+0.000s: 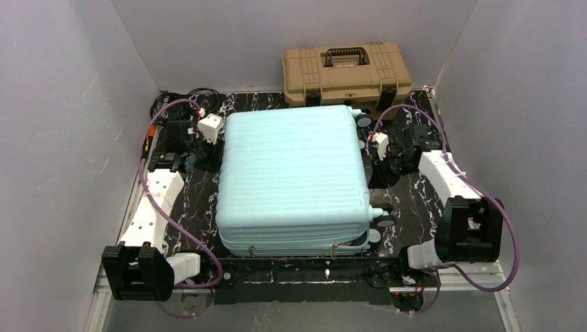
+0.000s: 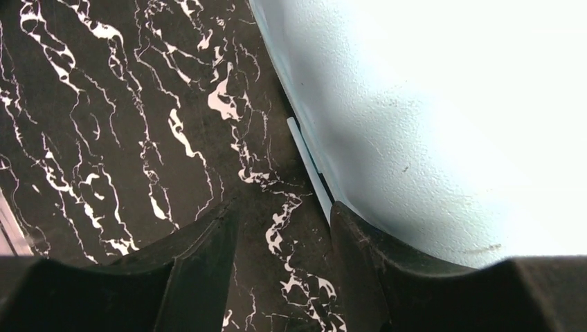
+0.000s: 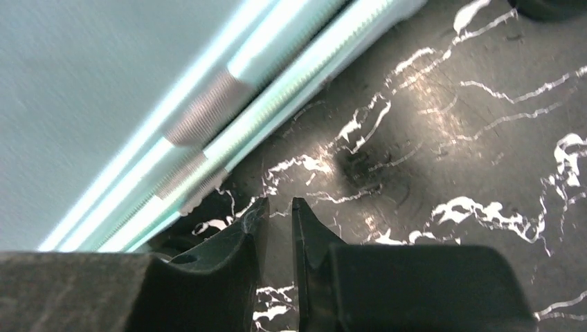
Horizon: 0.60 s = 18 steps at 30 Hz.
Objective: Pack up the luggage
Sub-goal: Move the luggage to the center of the board.
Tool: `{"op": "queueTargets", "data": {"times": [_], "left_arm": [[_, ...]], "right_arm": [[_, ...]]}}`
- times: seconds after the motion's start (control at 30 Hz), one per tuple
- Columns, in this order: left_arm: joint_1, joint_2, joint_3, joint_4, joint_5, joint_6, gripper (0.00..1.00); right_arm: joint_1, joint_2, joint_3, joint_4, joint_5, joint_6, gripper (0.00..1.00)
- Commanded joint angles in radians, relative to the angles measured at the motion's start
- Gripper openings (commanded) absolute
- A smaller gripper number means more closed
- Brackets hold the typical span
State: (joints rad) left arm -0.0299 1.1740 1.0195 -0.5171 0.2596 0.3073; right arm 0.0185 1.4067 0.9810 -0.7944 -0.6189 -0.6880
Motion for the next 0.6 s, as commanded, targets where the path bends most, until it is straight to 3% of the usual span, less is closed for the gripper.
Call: {"op": "queueTargets", "data": {"times": [0.0,0.2,0.57], "left_arm": [[-0.068,0.030,0.012,-0.004,0.068,-0.047,0.51],[-0.067,0.101,-0.004,-0.033,-0.170,-0.055,0.52],[0.004,0.175,0.061,-0.095,-0.236,-0.087,0.52]], "right_arm": [[0.036,0.022,0.048,-0.022,-0.130,-0.013,0.26],[0.179,0.011,0.010,0.036,-0.143,0.013,0.26],[0.473,0.127,0.102,0.298,-0.149,0.223,0.24]]}}
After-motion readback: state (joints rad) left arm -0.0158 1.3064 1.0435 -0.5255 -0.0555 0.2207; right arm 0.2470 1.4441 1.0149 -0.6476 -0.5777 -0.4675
